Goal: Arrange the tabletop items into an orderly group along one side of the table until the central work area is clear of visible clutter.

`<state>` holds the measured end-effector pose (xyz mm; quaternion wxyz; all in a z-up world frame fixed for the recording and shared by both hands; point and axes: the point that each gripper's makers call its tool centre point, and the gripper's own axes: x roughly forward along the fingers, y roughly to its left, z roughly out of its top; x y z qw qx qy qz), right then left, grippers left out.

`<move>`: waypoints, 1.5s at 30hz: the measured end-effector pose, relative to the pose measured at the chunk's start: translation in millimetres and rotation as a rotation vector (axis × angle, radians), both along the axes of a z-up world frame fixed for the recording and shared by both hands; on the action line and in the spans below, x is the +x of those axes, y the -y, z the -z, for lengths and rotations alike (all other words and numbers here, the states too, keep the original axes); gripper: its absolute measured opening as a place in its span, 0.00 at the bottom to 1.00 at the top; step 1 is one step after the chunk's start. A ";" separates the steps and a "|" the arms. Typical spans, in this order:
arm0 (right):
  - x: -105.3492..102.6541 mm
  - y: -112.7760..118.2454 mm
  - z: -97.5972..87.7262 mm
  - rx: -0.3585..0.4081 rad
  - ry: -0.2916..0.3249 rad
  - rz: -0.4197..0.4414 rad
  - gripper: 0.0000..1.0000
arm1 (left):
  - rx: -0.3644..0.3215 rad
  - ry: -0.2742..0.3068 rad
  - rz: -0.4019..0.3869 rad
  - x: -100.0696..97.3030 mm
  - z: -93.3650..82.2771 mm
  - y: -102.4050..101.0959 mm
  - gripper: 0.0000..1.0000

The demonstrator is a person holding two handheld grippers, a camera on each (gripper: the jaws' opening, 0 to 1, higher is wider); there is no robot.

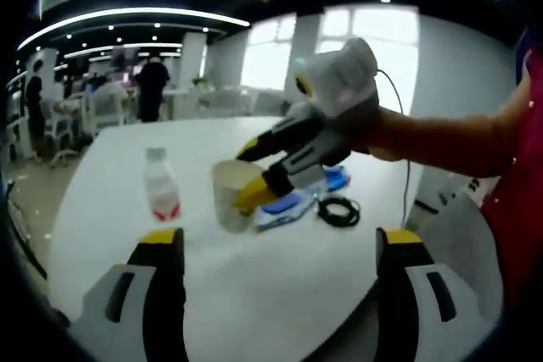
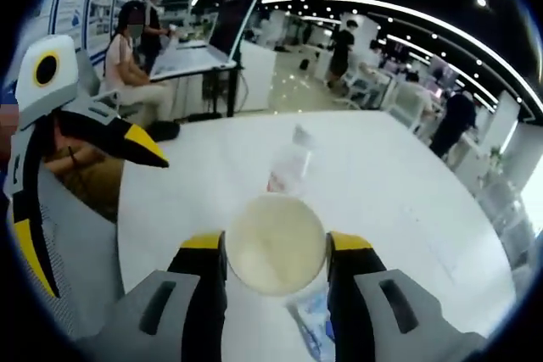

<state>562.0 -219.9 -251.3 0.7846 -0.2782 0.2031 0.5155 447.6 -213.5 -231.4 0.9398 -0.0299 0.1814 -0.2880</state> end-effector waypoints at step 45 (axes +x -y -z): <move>67.9 -18.3 81.5 -0.096 -0.131 0.018 0.47 | -0.021 -0.077 -0.009 31.3 28.8 -5.6 0.89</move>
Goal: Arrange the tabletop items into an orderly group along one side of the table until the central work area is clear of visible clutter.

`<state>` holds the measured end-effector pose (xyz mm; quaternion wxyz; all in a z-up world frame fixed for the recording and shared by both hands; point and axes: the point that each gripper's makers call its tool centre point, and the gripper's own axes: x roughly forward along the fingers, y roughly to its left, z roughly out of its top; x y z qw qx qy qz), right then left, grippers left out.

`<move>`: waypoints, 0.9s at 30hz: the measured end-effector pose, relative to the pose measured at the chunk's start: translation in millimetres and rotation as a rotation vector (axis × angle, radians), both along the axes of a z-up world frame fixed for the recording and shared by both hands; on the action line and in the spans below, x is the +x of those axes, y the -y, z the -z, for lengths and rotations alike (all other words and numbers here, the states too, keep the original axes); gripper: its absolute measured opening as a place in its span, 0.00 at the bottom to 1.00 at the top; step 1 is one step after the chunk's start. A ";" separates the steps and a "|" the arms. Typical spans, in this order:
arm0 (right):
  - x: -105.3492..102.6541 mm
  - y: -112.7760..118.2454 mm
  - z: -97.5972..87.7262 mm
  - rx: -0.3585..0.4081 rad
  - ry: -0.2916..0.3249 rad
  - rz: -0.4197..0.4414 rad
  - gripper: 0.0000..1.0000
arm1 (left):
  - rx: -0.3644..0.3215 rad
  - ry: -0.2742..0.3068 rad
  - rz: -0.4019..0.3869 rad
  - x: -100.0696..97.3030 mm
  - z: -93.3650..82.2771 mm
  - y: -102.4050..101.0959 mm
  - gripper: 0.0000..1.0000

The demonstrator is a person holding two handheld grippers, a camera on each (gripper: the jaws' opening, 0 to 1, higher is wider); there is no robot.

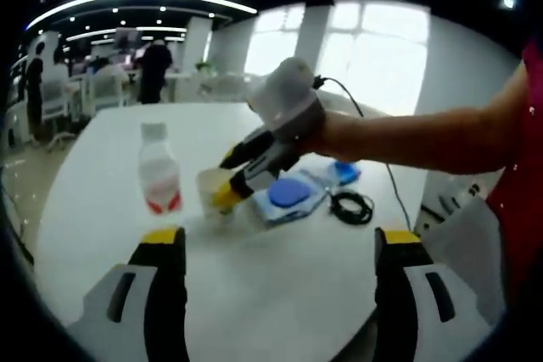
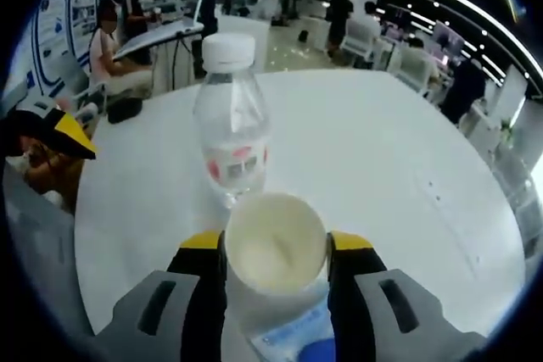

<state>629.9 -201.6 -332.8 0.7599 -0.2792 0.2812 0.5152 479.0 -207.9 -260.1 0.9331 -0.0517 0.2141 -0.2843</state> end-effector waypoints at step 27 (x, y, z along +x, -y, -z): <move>-3.7 -1.5 -13.5 0.026 0.004 0.003 0.52 | 0.002 0.001 0.003 -2.1 0.3 1.3 0.89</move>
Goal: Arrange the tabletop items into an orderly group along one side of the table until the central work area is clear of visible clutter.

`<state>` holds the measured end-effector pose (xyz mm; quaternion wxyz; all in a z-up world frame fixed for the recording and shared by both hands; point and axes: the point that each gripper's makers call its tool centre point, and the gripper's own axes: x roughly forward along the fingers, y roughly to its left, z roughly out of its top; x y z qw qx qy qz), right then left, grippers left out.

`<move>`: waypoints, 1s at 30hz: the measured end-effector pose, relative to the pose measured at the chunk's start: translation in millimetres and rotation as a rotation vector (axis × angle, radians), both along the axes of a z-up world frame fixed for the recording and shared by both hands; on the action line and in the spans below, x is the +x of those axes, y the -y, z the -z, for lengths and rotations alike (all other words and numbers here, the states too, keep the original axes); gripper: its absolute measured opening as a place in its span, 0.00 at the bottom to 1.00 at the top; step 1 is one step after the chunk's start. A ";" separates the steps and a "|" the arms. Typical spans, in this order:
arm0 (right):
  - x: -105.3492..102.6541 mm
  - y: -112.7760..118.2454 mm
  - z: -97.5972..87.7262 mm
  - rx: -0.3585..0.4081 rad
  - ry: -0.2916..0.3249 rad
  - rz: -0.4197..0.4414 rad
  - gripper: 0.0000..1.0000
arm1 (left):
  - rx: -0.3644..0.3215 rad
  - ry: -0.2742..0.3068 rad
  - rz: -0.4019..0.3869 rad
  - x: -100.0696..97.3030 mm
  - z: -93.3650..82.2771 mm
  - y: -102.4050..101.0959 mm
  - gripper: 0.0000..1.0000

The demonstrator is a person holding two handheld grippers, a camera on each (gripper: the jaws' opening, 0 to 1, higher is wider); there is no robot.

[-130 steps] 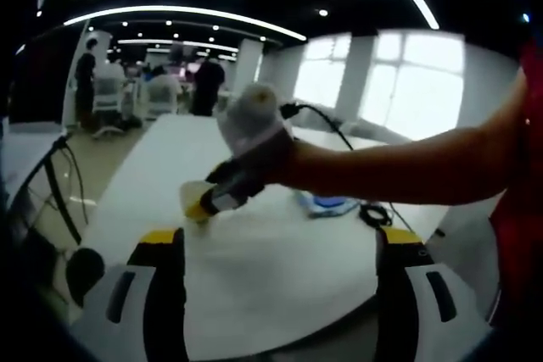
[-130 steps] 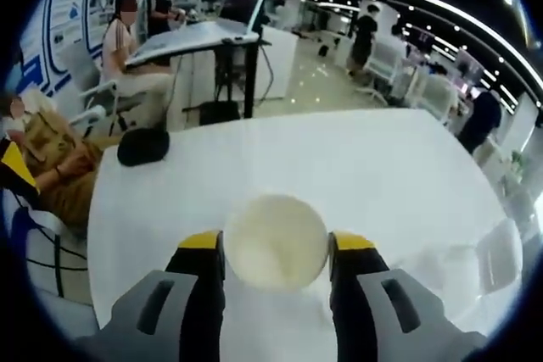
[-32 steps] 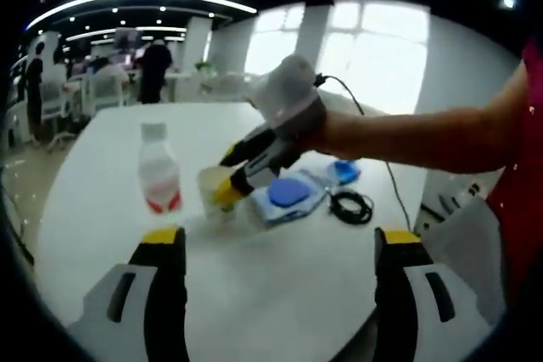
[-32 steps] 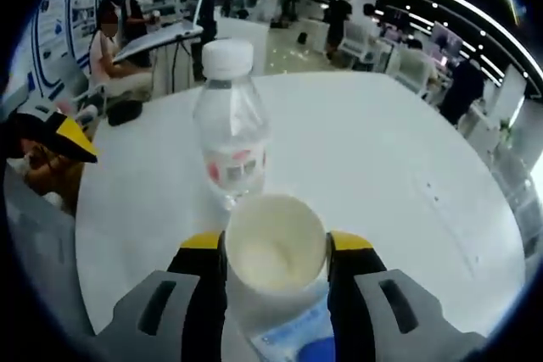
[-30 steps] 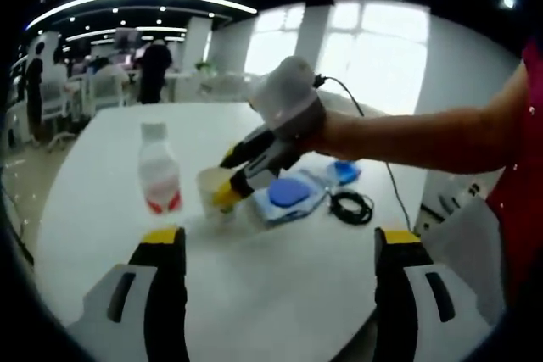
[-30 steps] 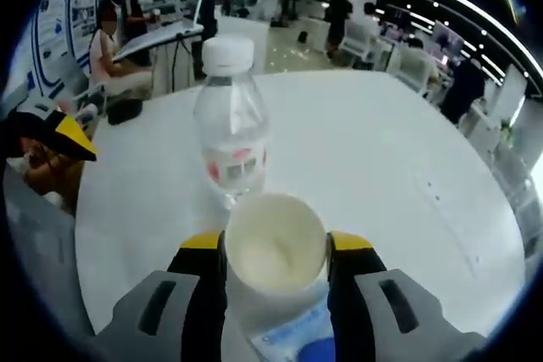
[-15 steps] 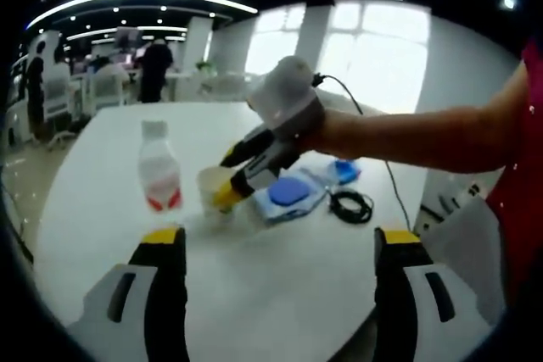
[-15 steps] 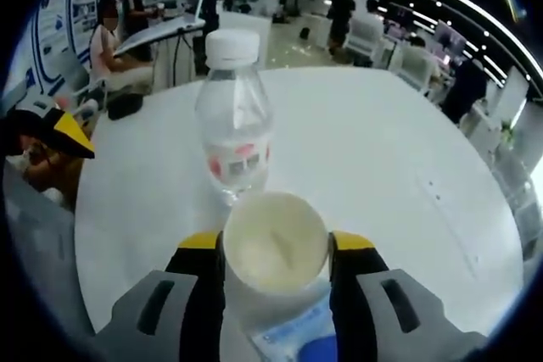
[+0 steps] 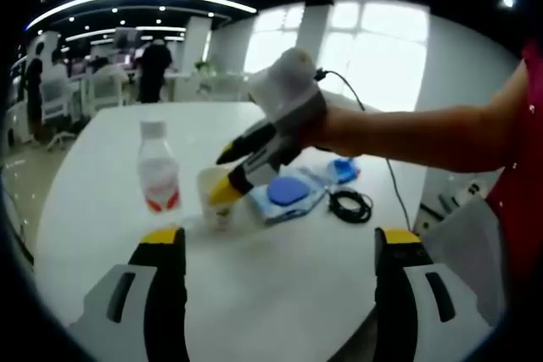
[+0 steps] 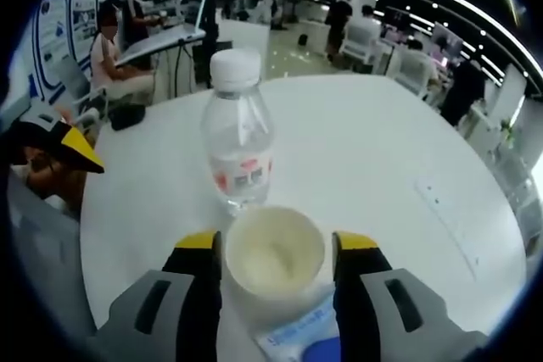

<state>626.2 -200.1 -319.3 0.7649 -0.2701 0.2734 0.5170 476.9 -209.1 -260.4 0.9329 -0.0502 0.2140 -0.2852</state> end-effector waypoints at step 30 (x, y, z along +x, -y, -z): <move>-38.3 15.0 -89.9 0.325 0.091 0.029 0.73 | 0.003 0.043 0.024 -3.7 -16.6 7.7 0.91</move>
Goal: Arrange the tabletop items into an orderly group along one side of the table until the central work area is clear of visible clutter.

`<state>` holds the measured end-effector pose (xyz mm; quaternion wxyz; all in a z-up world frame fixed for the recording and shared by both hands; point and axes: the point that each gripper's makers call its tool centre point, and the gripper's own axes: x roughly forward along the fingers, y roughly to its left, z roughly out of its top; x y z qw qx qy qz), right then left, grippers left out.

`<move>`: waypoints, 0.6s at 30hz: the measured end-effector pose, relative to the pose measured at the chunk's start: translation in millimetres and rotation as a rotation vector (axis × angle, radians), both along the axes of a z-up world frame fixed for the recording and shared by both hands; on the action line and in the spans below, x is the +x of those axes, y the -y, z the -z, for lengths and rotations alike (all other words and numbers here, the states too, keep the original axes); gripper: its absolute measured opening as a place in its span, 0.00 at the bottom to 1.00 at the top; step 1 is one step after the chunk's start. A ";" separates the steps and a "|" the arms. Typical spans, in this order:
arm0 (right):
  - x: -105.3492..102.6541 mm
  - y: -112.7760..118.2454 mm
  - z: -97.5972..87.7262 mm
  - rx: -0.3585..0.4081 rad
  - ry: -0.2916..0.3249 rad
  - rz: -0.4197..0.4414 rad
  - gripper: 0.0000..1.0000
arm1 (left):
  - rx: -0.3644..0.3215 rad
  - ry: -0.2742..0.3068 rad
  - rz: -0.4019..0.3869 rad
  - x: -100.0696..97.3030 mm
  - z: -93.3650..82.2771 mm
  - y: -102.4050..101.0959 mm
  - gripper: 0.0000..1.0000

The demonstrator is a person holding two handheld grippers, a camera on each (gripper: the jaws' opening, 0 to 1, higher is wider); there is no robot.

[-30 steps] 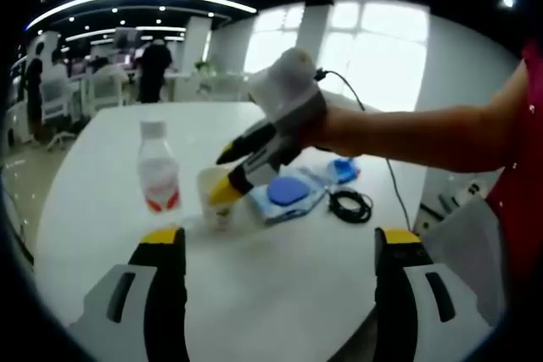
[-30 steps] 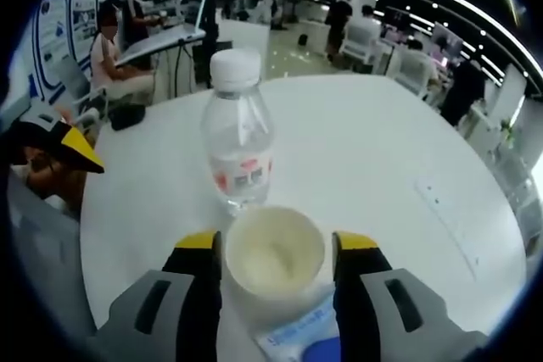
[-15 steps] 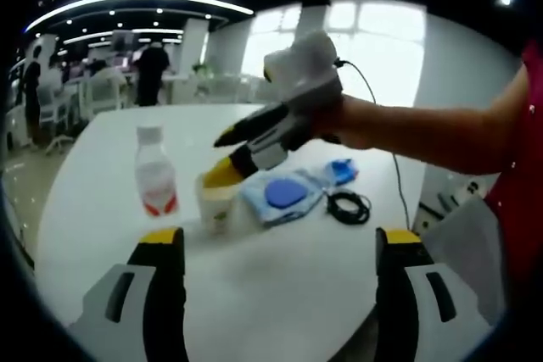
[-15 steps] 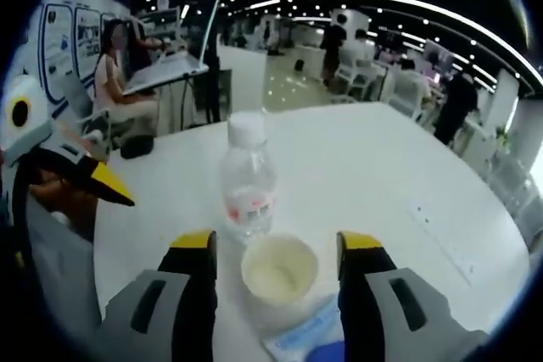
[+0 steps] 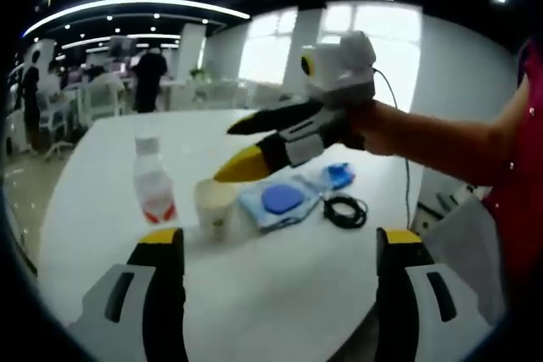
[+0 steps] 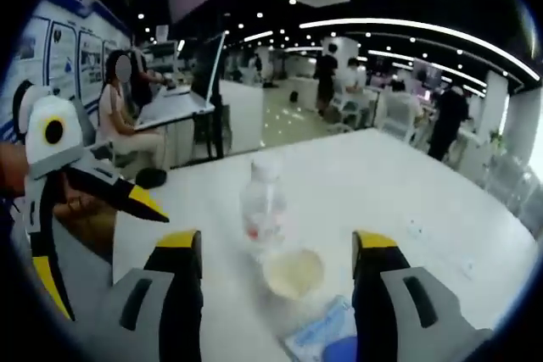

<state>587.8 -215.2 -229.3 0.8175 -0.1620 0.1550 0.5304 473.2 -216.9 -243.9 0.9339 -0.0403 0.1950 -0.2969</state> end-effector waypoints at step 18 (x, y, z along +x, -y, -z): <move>-37.8 47.9 -29.1 0.148 0.040 0.080 0.85 | 0.003 0.038 0.027 -10.0 -15.2 13.2 0.91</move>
